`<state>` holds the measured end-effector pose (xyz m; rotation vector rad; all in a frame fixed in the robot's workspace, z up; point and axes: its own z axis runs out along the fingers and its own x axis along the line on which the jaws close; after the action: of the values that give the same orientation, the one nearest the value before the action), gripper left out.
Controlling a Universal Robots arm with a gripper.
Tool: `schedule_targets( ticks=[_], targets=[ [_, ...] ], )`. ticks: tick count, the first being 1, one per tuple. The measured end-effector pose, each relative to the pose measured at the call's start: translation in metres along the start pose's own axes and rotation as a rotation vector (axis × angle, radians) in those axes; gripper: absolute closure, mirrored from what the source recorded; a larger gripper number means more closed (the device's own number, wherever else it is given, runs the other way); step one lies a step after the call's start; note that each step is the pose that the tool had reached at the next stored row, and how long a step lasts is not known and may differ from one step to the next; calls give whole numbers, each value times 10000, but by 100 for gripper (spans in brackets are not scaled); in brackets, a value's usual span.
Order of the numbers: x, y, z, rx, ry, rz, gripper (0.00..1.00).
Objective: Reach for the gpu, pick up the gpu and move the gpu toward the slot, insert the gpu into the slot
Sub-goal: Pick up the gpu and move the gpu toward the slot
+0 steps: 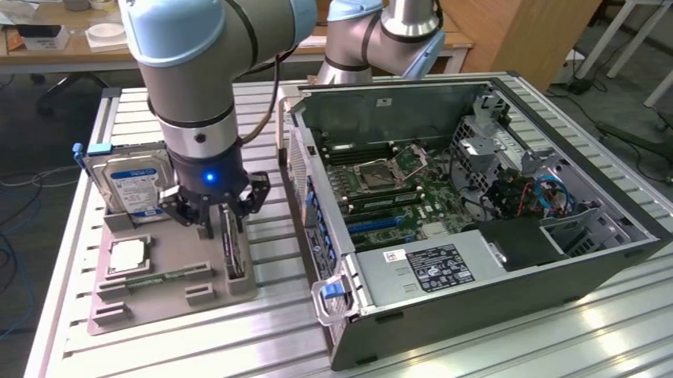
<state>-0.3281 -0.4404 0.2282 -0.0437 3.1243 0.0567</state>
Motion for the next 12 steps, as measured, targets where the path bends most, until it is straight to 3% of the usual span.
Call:
schedule_targets(
  ticks=[12],
  targets=[
    [1, -2, 44, 0, 1, 0, 53]
  ],
)
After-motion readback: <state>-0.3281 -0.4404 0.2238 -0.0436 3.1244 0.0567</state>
